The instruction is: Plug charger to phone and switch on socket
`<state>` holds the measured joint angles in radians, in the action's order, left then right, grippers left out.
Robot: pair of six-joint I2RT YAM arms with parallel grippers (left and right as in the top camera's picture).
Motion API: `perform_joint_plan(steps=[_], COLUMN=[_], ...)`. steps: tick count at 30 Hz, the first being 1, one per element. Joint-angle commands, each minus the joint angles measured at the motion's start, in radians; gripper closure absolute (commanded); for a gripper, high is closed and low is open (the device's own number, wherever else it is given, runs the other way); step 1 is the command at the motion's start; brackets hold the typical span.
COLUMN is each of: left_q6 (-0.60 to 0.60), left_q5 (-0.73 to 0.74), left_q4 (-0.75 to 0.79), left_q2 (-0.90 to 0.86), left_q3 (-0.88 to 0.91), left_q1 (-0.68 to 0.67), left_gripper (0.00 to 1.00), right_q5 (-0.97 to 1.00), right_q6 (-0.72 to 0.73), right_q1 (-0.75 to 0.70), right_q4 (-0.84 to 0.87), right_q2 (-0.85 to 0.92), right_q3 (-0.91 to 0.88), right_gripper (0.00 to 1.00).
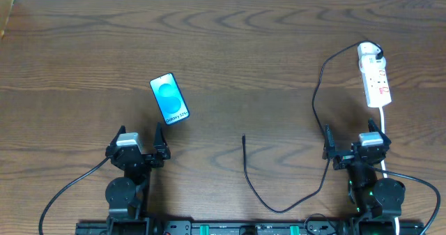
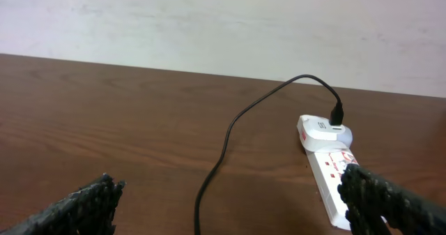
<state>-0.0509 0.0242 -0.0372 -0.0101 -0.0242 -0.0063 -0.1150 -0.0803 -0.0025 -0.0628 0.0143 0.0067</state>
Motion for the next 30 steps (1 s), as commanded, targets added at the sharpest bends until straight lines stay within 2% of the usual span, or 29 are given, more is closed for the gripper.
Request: perform_joint_plan(steps=[1,24,30], left_q6=[0.010,0.009,0.009], left_q5=[-0.009,-0.009,-0.010], left_q4=[-0.034,-0.034,-0.075], left_q2=[0.006,0.006,-0.016], left_q3=[0.020,0.019,-0.039], left_q1=[0.006,0.006,0.006], left_gripper=[0.11,0.11,0.11], right_q5=[0.008,0.008,0.008], right_q6=[0.012,0.012,0.012], right_q1=[0.005,0.005,0.005], right_q4=[-0.005,-0.005,-0.005], right_q2=[-0.008,-0.008,-0.008], right_q3=[-0.001,-0.001,-0.001], right_gripper=[0.01,0.01,0.01])
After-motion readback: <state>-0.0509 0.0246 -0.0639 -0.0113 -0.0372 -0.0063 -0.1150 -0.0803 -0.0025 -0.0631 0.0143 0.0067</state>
